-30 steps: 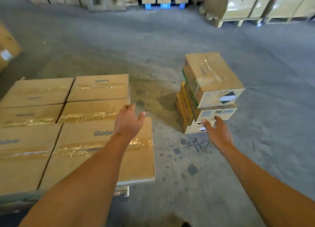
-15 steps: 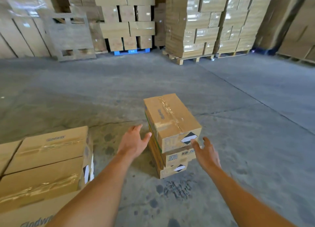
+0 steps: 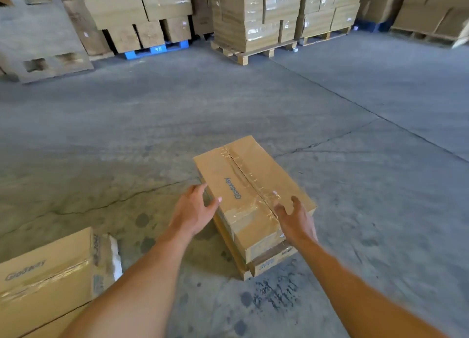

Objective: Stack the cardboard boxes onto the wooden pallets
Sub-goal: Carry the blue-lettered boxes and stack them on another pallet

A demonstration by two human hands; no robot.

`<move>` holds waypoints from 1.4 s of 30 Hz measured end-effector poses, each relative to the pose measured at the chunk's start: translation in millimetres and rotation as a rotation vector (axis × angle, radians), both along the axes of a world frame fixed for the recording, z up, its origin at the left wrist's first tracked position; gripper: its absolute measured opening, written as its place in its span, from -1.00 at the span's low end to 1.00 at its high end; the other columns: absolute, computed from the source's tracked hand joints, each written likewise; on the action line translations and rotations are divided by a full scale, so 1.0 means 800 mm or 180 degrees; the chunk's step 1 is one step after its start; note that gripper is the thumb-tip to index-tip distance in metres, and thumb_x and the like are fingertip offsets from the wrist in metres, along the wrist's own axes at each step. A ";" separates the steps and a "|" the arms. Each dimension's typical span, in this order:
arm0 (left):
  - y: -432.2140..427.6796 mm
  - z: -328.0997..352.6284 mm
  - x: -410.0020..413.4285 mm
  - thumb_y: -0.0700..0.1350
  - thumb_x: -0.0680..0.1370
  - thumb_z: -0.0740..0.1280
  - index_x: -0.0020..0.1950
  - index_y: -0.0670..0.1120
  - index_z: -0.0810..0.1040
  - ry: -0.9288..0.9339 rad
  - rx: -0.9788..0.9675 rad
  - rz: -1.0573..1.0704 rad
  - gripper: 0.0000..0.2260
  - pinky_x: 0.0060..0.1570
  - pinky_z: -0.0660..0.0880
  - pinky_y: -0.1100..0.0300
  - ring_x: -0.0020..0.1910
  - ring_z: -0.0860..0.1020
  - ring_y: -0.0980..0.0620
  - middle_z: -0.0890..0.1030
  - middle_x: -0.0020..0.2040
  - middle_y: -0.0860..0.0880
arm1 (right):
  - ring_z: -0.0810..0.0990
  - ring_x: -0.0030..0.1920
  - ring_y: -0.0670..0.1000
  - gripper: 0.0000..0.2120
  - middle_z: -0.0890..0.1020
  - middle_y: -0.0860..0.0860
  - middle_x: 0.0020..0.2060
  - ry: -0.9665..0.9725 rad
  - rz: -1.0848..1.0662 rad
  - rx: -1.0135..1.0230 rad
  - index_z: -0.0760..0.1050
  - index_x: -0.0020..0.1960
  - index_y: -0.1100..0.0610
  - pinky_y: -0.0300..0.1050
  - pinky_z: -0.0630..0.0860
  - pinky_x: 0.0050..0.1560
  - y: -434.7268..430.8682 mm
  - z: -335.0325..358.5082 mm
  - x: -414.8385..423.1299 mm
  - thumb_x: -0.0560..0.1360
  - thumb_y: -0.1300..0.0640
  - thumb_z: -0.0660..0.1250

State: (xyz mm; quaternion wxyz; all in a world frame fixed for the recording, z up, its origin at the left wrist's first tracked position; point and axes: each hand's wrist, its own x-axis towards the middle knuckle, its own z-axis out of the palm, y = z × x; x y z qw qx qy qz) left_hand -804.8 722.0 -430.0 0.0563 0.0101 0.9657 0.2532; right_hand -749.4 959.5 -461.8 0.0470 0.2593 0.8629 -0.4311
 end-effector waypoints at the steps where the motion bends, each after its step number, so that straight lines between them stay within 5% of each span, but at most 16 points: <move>1: 0.006 -0.005 -0.022 0.18 0.61 0.30 0.56 -0.11 0.32 -0.0053 0.0072 -0.0092 -0.40 0.35 0.33 0.10 0.44 0.40 -0.11 0.41 0.49 -0.11 | 0.36 0.49 0.20 -0.31 0.32 0.14 0.55 -0.0014 -0.0054 -0.0004 0.10 0.63 0.11 0.11 0.34 0.41 0.002 -0.006 -0.016 0.64 -0.22 0.18; 14: 0.065 -0.067 -0.264 0.14 0.58 0.36 0.47 -0.16 0.44 -0.0190 0.0004 -0.1127 -0.44 0.32 0.38 0.08 0.35 0.48 -0.10 0.52 0.39 -0.14 | 0.44 0.42 0.21 -0.31 0.39 0.18 0.49 -0.0321 -0.0890 0.0249 0.22 0.58 0.13 0.12 0.43 0.32 0.041 -0.070 -0.189 0.61 -0.27 0.19; 27: -0.071 -0.139 -0.426 0.19 0.53 0.37 0.51 -0.23 0.37 -0.0279 -0.0201 -0.1894 -0.30 0.39 0.33 -0.07 0.45 0.36 -0.24 0.41 0.47 -0.25 | 0.29 0.51 0.22 -0.23 0.31 0.20 0.53 -0.0900 -0.2965 -0.0044 0.13 0.62 0.13 0.11 0.22 0.50 -0.143 -0.130 -0.119 0.57 -0.26 0.26; 34: -0.122 -0.194 -0.473 0.17 0.47 0.49 0.57 -0.25 0.24 -0.0747 -0.0237 -0.1841 -0.16 0.46 0.24 -0.05 0.52 0.27 -0.22 0.31 0.53 -0.28 | 0.43 0.41 0.26 -0.24 0.45 0.19 0.43 -0.1006 -0.3485 -0.0482 0.20 0.56 0.10 0.13 0.35 0.41 -0.216 -0.163 -0.099 0.53 -0.25 0.35; 39: -0.113 -0.231 -0.502 0.26 0.37 0.55 0.48 -0.19 0.43 -0.1107 0.0084 -0.1855 -0.16 0.34 0.41 -0.02 0.37 0.47 -0.20 0.49 0.41 -0.23 | 0.57 0.23 0.17 -0.25 0.59 0.12 0.27 -0.0608 -0.3972 -0.0808 0.39 0.45 0.10 0.10 0.50 0.30 -0.212 -0.190 -0.096 0.42 -0.29 0.46; 42: -0.109 -0.251 -0.512 0.49 0.07 0.52 0.32 -0.08 0.54 -0.1495 0.0471 -0.1711 -0.02 0.24 0.53 -0.05 0.17 0.61 -0.11 0.65 0.20 -0.09 | 0.58 -0.04 -0.08 -0.29 0.62 -0.01 0.10 -0.0295 -0.4075 -0.1181 0.44 0.41 0.06 0.05 0.53 0.15 -0.214 -0.201 -0.090 0.40 -0.27 0.48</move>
